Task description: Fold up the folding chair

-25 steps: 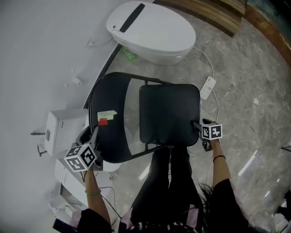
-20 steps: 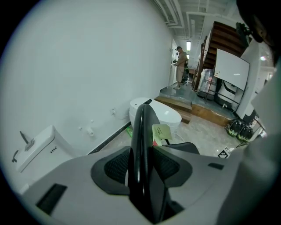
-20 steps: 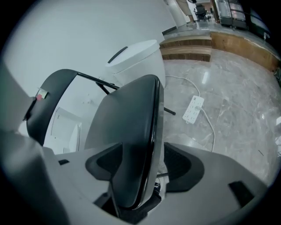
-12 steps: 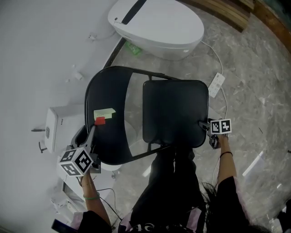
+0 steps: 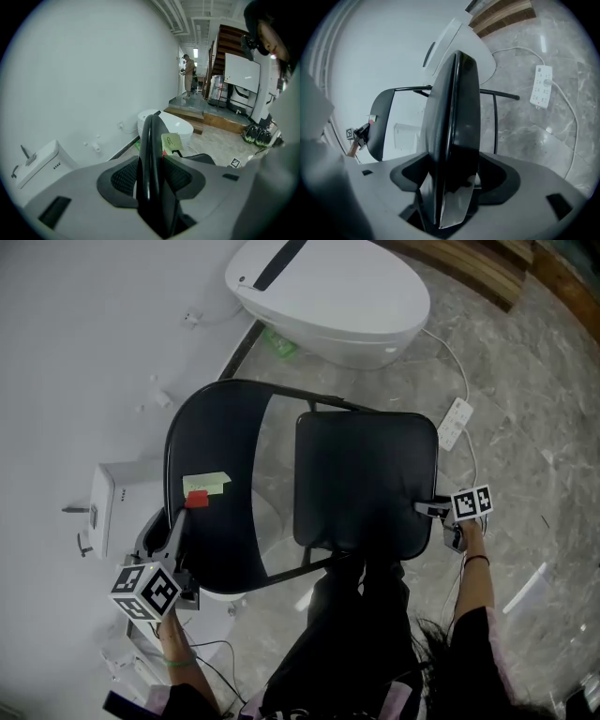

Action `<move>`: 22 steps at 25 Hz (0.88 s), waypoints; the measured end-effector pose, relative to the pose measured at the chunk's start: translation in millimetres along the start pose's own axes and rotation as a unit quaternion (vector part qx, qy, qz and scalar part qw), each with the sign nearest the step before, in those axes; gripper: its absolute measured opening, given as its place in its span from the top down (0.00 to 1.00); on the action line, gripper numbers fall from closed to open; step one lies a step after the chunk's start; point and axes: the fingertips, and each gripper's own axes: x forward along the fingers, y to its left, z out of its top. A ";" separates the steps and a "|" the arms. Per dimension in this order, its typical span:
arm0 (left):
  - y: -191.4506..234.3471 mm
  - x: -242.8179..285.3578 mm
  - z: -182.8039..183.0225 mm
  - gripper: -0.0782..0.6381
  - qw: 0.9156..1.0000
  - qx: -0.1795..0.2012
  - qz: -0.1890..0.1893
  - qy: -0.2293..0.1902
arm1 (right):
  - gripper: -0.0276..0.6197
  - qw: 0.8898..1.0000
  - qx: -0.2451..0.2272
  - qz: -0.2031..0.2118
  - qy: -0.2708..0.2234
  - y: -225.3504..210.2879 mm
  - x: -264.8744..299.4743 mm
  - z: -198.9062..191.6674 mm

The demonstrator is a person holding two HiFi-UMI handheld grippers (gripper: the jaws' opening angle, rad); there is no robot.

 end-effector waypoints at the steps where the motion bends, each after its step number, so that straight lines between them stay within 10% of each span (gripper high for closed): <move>1: 0.3 -0.2 0.4 0.68 1.000 0.001 0.000 -0.002 | 0.49 1.000 0.002 0.014 0.001 1.7 1.9 0.3; 22: 9.7 -18.2 13.1 0.67 0.998 -0.034 -0.046 0.034 | 0.50 0.995 0.020 0.003 -0.095 61.5 -22.3 -8.6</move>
